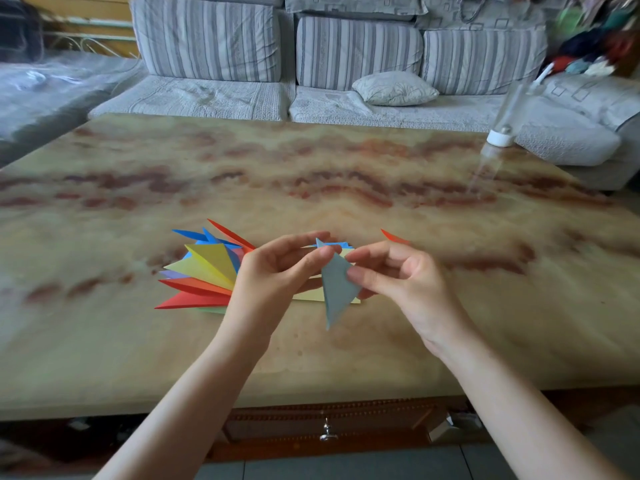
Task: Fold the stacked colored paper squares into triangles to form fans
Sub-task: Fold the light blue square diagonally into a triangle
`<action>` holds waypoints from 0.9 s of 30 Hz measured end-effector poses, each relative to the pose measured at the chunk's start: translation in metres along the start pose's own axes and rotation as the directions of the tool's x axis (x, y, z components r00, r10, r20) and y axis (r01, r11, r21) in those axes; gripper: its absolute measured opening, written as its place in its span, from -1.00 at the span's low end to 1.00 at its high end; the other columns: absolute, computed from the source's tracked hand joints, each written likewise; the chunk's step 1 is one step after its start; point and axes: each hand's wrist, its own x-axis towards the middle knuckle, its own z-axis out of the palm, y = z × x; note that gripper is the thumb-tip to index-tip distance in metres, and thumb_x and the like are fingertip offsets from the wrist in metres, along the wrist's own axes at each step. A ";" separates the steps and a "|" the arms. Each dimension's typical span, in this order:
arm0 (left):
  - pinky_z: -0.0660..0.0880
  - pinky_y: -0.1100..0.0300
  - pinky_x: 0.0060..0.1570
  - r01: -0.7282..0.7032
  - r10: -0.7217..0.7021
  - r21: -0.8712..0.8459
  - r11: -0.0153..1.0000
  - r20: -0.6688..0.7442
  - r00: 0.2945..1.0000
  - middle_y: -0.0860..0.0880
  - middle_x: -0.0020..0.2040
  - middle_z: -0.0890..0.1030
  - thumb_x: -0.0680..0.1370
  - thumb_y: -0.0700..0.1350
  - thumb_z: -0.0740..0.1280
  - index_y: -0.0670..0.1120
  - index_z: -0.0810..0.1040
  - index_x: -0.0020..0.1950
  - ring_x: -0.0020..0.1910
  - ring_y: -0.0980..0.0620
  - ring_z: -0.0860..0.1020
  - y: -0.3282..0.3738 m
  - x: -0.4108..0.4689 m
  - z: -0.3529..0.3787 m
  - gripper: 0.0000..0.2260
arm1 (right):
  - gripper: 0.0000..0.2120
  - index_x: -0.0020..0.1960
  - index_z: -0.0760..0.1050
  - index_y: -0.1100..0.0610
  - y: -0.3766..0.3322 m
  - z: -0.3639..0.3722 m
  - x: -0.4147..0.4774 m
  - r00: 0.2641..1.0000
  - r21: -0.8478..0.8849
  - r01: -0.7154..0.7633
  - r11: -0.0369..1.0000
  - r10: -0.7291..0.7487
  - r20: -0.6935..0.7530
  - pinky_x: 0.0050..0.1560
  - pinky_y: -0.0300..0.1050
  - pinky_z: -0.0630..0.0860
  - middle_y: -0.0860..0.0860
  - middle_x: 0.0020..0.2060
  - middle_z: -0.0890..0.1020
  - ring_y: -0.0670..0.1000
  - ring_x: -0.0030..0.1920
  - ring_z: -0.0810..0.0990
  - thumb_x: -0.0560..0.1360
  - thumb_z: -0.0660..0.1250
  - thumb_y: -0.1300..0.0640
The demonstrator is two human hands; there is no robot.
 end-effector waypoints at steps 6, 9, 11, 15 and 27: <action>0.58 0.26 -0.21 -0.056 0.051 -0.069 0.996 -0.076 0.996 -0.06 -0.17 0.72 0.44 -0.28 0.40 -0.17 0.63 -0.07 -0.16 0.06 0.68 -0.001 -0.003 0.004 -0.91 | -0.82 -0.15 0.63 0.10 -0.002 0.005 -0.002 0.998 0.016 -0.049 0.999 0.049 -0.031 -0.21 -0.11 0.59 0.01 -0.25 0.67 -0.04 -0.24 0.60 0.30 0.46 0.04; 0.59 0.25 -0.19 -0.063 0.057 -0.080 0.995 -0.082 0.995 -0.08 -0.17 0.72 0.44 -0.28 0.40 -0.16 0.63 -0.09 -0.15 0.06 0.68 -0.003 -0.005 0.008 -0.92 | -0.79 -0.20 0.62 0.11 -0.003 0.008 -0.003 0.996 0.019 -0.078 0.997 0.078 -0.044 -0.17 -0.04 0.59 -0.01 -0.31 0.67 -0.06 -0.26 0.61 0.24 0.46 0.00; 0.60 0.25 -0.19 -0.056 0.049 -0.090 0.994 -0.082 0.995 -0.08 -0.16 0.72 0.44 -0.28 0.40 -0.15 0.64 -0.10 -0.14 0.05 0.68 -0.003 -0.006 0.010 -0.92 | -0.83 -0.22 0.61 0.15 -0.003 0.008 -0.003 0.994 0.027 -0.079 0.997 0.081 -0.069 -0.21 -0.12 0.58 -0.06 -0.39 0.65 -0.11 -0.31 0.61 0.28 0.46 0.07; 0.58 0.27 -0.20 -0.059 0.050 -0.094 0.994 -0.087 0.995 -0.07 -0.17 0.72 0.44 -0.28 0.40 -0.15 0.64 -0.11 -0.15 0.06 0.68 -0.003 -0.007 0.012 -0.92 | -0.94 -0.23 0.60 0.19 -0.004 0.008 -0.003 0.993 0.019 -0.070 0.997 0.071 -0.097 -0.26 -0.23 0.57 -0.12 -0.46 0.63 -0.20 -0.35 0.59 0.37 0.46 0.21; 0.58 0.27 -0.23 -0.033 0.026 -0.062 0.998 -0.101 0.995 -0.04 -0.18 0.72 0.46 -0.24 0.40 -0.15 0.64 -0.10 -0.17 0.08 0.68 -0.003 -0.007 0.011 -0.94 | -0.94 -0.23 0.60 0.18 -0.001 0.007 -0.002 0.994 0.004 -0.051 0.999 0.051 -0.101 -0.26 -0.22 0.53 0.02 -0.36 0.65 -0.10 -0.32 0.58 0.39 0.46 0.21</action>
